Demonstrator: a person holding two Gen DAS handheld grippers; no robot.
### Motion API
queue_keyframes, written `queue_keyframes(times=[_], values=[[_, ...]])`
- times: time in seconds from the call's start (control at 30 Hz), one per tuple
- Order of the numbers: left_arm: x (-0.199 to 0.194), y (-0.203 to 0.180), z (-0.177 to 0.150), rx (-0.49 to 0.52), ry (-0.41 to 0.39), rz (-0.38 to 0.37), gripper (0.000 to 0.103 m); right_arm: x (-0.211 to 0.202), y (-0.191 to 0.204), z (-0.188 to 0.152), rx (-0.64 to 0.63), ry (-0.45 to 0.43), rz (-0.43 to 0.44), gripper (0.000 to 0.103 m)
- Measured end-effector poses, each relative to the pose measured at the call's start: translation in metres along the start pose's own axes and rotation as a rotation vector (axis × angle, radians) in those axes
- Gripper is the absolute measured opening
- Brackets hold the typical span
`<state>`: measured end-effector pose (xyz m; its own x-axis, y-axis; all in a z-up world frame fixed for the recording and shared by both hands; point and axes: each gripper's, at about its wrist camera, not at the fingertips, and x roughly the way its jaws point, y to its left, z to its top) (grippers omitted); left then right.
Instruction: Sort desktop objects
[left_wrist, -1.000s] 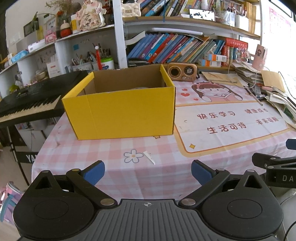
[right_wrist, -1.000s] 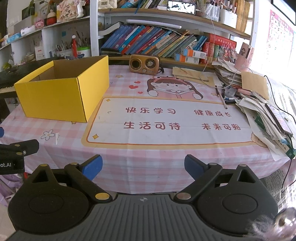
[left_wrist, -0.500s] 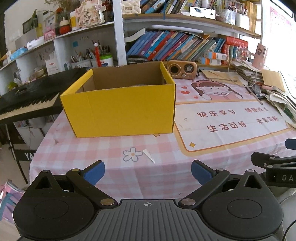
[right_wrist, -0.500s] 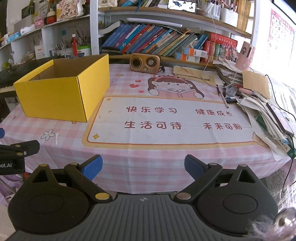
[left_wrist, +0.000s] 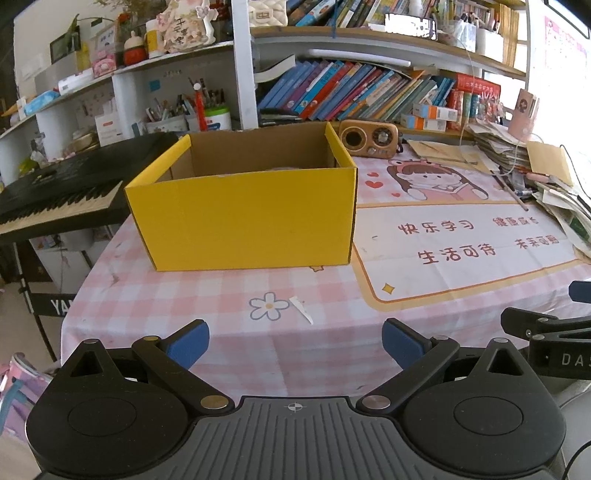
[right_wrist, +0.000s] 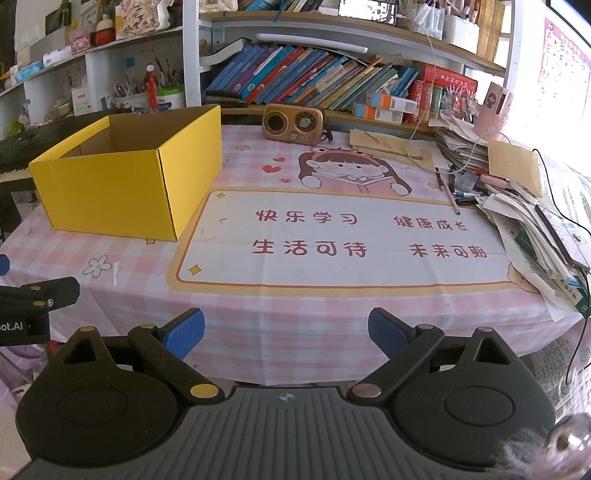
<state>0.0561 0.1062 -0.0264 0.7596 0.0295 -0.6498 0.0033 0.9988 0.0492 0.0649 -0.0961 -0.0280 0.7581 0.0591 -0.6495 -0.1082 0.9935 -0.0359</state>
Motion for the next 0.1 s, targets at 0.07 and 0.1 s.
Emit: queue_keyframes(times=[0.07,0.1], values=[[0.0006,0.0,0.0003,0.002,0.005,0.003,0.101,0.0,0.0002,0.0003,-0.001,0.002,0.001,0.096],[0.0011,0.0,0.0005,0.002,0.009,0.003,0.101,0.0002,0.0002,0.0004,-0.002,0.003,0.002,0.096]])
